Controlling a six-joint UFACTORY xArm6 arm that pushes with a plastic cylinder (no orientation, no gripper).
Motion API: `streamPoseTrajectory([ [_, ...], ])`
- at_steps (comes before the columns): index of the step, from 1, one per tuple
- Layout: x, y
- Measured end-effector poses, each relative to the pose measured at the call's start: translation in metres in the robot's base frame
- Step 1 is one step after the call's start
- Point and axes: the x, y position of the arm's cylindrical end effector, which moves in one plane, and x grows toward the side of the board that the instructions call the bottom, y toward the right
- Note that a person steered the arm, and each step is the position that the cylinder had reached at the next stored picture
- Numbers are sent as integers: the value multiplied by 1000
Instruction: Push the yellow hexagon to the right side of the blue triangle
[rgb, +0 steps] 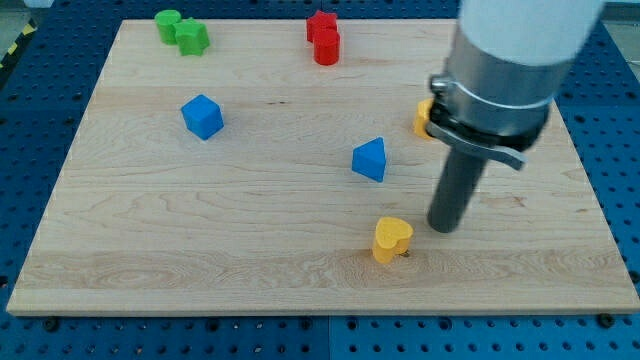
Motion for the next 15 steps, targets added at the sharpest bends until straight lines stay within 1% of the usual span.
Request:
streamPoseTrajectory([
  [1,10,-10],
  [2,5,-37],
  [4,17,-64],
  [5,16,-45],
  [6,10,20],
  [7,-49,36],
  [8,-117,37],
  [9,-160,59],
  [10,-189,61],
  [11,-194,31],
  [12,-186,20],
  [13,-161,17],
  [14,-146,8],
  [15,-158,-3],
])
